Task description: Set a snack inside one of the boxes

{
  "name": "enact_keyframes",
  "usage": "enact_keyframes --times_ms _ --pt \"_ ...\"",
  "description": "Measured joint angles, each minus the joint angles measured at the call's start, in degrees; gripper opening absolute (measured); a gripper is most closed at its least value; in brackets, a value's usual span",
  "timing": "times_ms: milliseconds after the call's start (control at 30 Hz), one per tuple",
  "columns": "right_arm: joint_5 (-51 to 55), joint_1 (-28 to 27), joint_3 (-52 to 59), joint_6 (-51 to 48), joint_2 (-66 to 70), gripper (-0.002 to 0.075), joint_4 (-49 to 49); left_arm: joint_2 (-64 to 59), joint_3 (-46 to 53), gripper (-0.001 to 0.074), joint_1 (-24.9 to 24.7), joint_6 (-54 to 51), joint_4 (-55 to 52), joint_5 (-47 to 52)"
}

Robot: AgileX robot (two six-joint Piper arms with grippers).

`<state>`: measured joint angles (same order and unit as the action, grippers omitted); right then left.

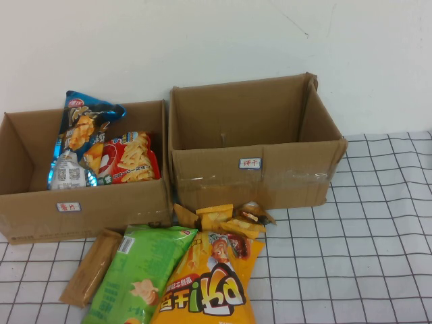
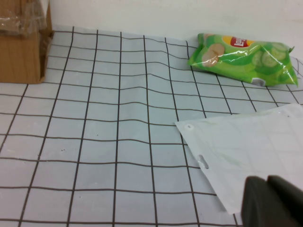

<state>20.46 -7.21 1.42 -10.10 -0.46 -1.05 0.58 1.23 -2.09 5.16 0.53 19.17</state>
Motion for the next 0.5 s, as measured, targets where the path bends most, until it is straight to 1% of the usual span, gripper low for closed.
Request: enact_keyframes --times_ms 500 --pt "0.00 0.00 0.00 0.00 0.00 0.0000 0.00 0.00 0.00 -0.0001 0.00 0.00 1.20 -1.18"
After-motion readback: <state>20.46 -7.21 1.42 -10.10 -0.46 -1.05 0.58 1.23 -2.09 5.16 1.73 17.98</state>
